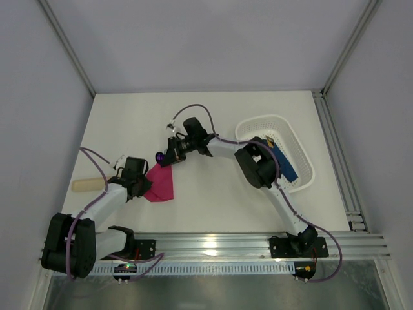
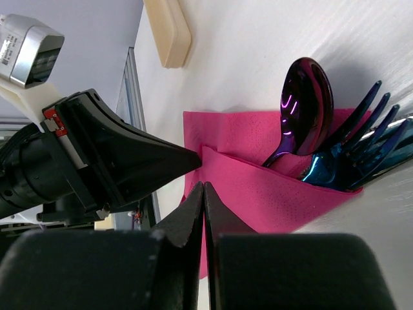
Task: Place the utensils on the paper napkin and roll it up
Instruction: Adjust the napkin at the center of the board.
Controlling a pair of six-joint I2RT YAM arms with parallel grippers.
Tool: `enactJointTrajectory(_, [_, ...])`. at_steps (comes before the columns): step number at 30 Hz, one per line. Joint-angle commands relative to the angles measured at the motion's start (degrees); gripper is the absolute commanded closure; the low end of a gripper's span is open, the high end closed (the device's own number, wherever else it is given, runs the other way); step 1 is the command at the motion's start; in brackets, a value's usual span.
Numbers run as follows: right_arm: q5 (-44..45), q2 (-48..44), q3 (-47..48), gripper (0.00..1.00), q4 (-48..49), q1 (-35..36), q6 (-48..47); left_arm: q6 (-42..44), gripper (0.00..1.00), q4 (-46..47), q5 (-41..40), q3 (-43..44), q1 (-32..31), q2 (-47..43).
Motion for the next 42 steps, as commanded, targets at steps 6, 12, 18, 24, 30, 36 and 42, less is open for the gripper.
enactJointTrajectory(6, [-0.7, 2.7, 1.1, 0.96, 2.9, 1.6, 1.5, 0.0, 1.00, -2.4, -1.3, -1.1, -0.2, -1.0])
enactJointTrajectory(12, [1.1, 5.0, 1.7, 0.96, 2.0, 1.6, 2.0, -0.1, 1.00, -2.1, -0.6, -0.9, -0.2, -1.2])
enactJointTrajectory(18, [3.7, 6.8, 3.1, 0.96, -1.2, 1.6, 0.8, 0.3, 1.00, -1.9, -0.1, -1.0, -0.2, -1.2])
enactJointTrajectory(24, [5.6, 6.9, 2.0, 0.96, -1.7, 1.2, 0.7, 1.8, 1.00, -1.4, 2.4, -0.8, -0.2, -3.3])
enactJointTrajectory(30, [6.5, 6.1, 1.0, 0.96, -2.5, 0.7, -0.5, 2.5, 0.85, -3.2, 0.9, -0.4, -0.3, -15.5])
enactJointTrajectory(36, [6.9, 5.9, 0.8, 0.96, -3.2, 0.6, -1.0, 3.2, 0.82, 6.3, 7.1, -1.1, -0.2, -19.2])
enactJointTrajectory(42, [6.9, 5.5, 1.1, 0.96, -3.5, 0.5, -0.8, 2.2, 0.94, 15.8, 14.0, -1.1, -0.2, -6.6])
